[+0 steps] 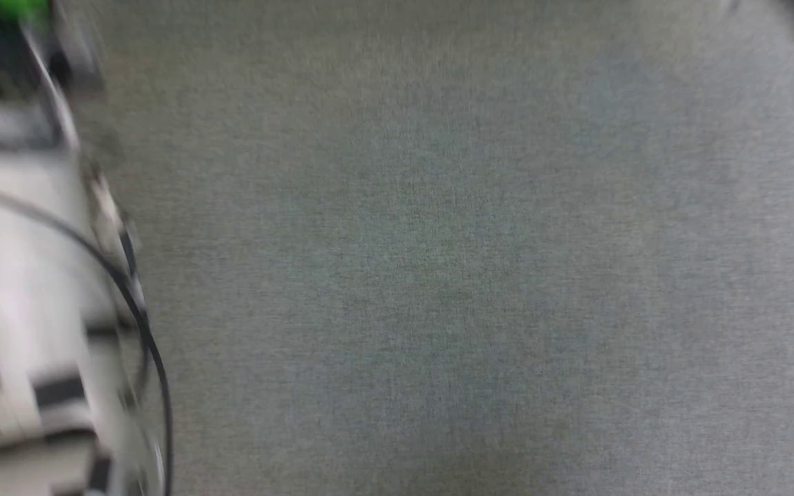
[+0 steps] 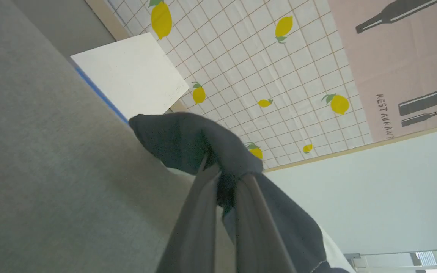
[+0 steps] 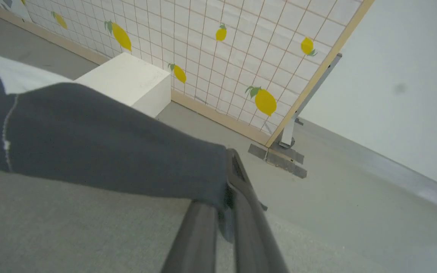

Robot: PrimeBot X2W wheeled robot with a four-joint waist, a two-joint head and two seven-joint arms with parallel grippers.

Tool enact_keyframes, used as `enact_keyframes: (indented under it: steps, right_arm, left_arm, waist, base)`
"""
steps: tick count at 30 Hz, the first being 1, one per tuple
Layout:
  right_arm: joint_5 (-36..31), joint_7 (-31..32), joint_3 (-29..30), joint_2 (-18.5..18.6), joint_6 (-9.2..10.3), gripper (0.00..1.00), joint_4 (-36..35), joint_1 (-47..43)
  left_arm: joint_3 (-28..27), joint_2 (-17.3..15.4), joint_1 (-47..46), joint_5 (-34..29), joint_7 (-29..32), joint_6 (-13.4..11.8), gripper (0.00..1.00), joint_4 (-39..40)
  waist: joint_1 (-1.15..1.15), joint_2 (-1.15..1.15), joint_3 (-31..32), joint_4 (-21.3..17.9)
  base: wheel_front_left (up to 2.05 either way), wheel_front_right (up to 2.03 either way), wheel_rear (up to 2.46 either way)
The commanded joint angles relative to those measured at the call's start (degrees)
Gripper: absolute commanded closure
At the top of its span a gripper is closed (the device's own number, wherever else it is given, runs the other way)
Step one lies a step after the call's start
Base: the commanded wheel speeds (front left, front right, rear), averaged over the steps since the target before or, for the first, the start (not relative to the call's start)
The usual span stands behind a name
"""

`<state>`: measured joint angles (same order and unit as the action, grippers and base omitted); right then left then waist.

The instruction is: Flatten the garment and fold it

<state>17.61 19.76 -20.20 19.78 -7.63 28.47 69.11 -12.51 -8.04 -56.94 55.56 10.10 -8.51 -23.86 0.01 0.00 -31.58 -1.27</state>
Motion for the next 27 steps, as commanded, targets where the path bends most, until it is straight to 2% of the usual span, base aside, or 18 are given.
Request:
enact_keyframes:
  steps: [1,5,9,11,17,23,27]
  right_arm:
    - [2.2,1.1,-0.2,1.6,0.14,1.0,-2.6,-4.4]
    - [6.1,4.7,1.4,5.1,0.14,1.0,-12.9,-19.5]
    - [5.8,7.0,7.6,5.9,0.14,1.0,-22.9,-34.7]
    - [3.2,8.6,12.9,4.6,0.14,1.0,-30.1,-45.3]
    - [-1.4,11.0,19.8,-1.6,0.14,1.0,-39.6,-62.7]
    - [-5.2,11.4,24.1,-9.0,0.14,1.0,-41.5,-75.1]
    - [-6.8,10.1,24.7,-12.1,0.14,1.0,-40.3,-79.9]
  left_arm:
    - [-0.4,-0.2,4.7,0.2,0.4,0.7,1.0,0.5]
    - [0.7,-0.4,19.1,-1.3,1.7,2.3,1.0,4.2]
    - [0.4,0.9,32.5,-1.0,2.8,2.5,1.0,10.1]
    - [0.6,1.9,41.4,-0.8,3.9,2.2,1.0,14.6]
    - [3.5,2.5,53.9,-3.1,5.9,2.0,1.0,19.6]
    - [6.4,3.1,61.3,-6.0,6.1,0.5,1.0,22.2]
    - [7.3,3.4,65.3,-6.7,6.0,-0.4,1.0,23.6]
  waist:
    - [-0.01,0.0,4.5,0.7]
    - [-0.01,0.0,8.7,0.8]
    - [-0.01,0.0,12.6,1.3]
    - [-0.01,0.0,14.8,1.8]
    - [-0.01,0.0,18.0,3.0]
    - [-0.01,0.0,20.4,3.4]
    - [-0.01,0.0,21.6,2.9]
  base:
    - [0.0,0.0,0.0]
    - [0.0,0.0,0.0]
    - [0.0,0.0,0.0]
    - [0.0,0.0,0.0]
    - [0.0,0.0,0.0]
    - [0.0,0.0,0.0]
    - [0.0,0.0,0.0]
